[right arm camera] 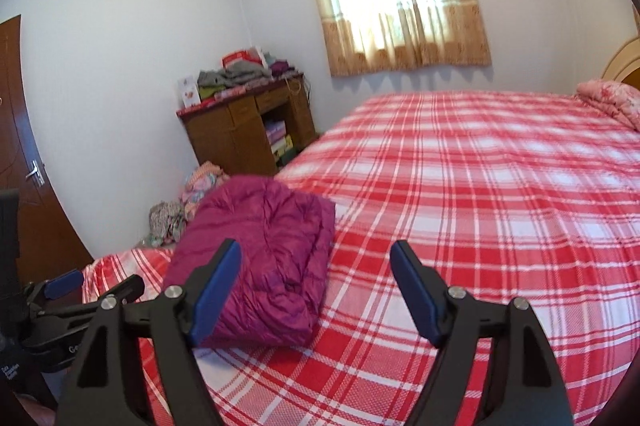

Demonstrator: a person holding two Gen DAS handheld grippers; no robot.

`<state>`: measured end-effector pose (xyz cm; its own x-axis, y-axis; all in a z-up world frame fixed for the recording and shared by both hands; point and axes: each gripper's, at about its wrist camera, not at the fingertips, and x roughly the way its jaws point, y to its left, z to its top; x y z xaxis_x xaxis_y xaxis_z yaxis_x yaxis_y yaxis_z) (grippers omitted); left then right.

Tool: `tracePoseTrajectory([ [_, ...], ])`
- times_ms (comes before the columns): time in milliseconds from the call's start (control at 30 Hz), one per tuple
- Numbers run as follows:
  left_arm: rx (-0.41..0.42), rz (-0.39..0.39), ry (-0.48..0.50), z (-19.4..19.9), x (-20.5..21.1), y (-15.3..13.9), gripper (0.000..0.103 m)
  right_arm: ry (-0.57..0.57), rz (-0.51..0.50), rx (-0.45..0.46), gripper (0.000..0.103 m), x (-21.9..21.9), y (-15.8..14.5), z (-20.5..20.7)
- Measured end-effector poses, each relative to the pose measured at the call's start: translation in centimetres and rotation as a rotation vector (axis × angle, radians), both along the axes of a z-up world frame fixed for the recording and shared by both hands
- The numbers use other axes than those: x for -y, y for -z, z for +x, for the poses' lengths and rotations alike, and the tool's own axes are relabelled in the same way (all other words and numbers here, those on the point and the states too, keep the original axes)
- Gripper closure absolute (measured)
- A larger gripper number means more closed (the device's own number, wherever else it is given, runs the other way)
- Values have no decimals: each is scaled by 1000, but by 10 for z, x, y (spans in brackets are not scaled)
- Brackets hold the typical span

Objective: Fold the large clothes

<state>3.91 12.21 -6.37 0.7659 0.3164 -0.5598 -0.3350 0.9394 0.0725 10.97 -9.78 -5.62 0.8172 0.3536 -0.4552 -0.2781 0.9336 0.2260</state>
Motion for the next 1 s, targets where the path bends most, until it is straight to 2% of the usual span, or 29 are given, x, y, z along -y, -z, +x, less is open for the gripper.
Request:
tracePoseTrajectory([
  [67,8,9,-8,-4,2,-7,6,11,5,36,16,1,-11,-5],
  [200,24,24,-13,-10,7,-19,6,12,9,90,16,1,-27,-14],
  [300,66,32,-14,-19,9,-29,6,12,12,132,15,0,-37,-21],
  [433,117,44,-21,-29,11,-42,6,30,4,212,0,1,-52,-35],
  [567,134,43,-17,-32,12,-48,6,47,5,266,0,3,-62,-44],
  [1000,174,42,-17,-42,13,-55,6,64,3,283,0,3,-63,-46],
])
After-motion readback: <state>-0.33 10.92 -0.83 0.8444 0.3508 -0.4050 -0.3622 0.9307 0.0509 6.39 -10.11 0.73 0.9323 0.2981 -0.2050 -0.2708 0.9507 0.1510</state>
